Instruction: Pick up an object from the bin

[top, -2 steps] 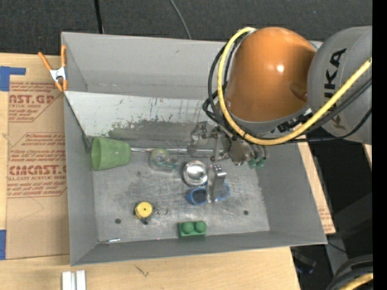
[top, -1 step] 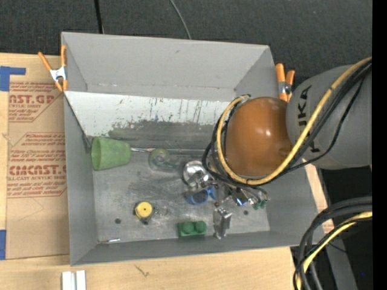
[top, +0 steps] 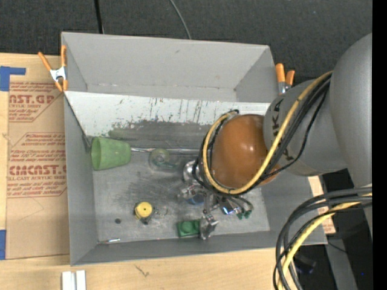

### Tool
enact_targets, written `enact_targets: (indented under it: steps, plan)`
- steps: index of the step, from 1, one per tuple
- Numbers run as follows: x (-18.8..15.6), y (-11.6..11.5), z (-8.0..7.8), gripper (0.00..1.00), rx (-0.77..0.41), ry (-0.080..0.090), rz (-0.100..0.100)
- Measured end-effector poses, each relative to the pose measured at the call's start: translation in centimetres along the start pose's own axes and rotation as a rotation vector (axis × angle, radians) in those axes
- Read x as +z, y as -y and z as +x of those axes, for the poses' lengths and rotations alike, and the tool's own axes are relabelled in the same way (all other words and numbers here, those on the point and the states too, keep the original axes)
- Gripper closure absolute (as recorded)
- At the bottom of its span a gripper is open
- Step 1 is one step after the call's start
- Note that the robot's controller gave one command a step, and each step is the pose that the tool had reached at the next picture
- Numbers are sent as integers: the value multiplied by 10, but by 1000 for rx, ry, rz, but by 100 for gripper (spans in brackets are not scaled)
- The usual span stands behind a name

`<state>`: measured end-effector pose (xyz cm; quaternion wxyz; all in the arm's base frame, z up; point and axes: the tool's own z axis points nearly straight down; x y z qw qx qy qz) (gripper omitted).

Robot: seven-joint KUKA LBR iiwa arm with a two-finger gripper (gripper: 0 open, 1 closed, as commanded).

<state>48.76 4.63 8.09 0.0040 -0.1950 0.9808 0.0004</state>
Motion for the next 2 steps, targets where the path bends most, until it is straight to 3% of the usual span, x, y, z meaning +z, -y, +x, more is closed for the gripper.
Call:
enact_targets:
  steps: [1,2]
  plan:
    - [-1,-1,2,100,0,-7,-2]
    - [-142,21,-15,100,-320,0,1]
